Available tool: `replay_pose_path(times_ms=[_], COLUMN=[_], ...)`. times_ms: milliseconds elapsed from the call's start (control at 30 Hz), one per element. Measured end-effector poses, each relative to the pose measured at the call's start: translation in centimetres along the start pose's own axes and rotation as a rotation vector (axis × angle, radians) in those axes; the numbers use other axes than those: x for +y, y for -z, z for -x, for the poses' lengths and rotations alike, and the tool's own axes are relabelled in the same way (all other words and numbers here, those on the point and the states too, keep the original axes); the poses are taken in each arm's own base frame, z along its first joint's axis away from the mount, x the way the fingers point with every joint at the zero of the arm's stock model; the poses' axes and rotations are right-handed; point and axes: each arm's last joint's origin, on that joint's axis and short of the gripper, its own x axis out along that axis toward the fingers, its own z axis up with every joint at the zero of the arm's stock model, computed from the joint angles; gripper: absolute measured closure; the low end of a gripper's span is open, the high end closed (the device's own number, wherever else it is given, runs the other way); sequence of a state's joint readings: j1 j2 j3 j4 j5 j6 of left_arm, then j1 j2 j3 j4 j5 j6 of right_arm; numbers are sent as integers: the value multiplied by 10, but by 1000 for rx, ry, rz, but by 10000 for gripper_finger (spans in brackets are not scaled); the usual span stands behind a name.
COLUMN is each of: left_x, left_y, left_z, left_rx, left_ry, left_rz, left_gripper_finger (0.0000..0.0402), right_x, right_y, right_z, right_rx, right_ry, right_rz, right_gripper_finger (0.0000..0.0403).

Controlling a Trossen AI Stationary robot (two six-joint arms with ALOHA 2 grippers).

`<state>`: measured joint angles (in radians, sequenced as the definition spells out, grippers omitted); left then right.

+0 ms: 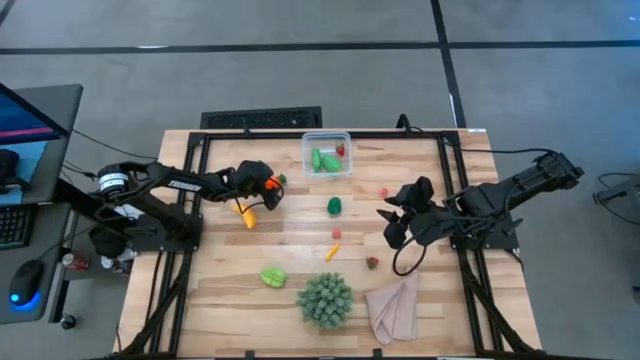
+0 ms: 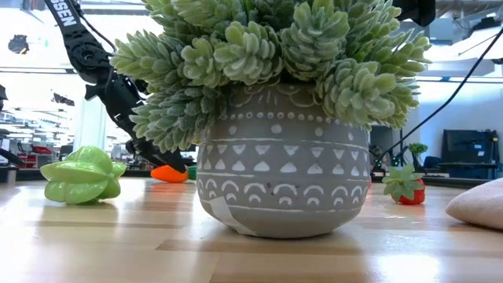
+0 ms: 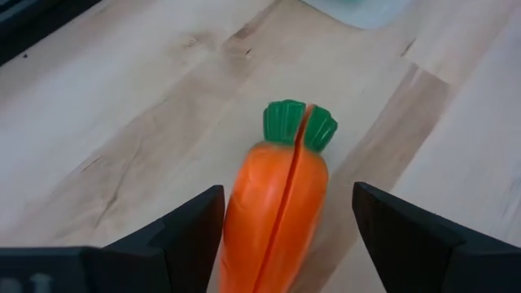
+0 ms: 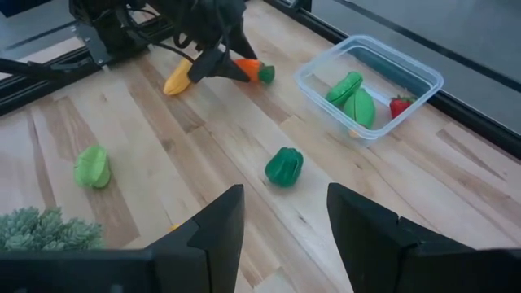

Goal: Pick and placing Produce into tupperware
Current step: Put the carrot into the transparent bin

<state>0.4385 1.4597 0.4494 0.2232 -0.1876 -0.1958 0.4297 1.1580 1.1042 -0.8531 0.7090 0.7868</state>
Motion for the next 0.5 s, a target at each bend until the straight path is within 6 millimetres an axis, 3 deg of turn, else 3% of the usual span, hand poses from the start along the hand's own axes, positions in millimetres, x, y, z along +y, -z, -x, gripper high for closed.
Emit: replay_pose_path(times_ms=[500], left_x=[1], left_y=[6], left_z=[0], left_rx=[68], left_ry=[10], left_rz=[-70], left_gripper_finger=[159], right_x=[0], right_y=[0], right_z=[0], right_rx=[2], right_ry=[2], right_rz=[4], right_gripper_finger=[234])
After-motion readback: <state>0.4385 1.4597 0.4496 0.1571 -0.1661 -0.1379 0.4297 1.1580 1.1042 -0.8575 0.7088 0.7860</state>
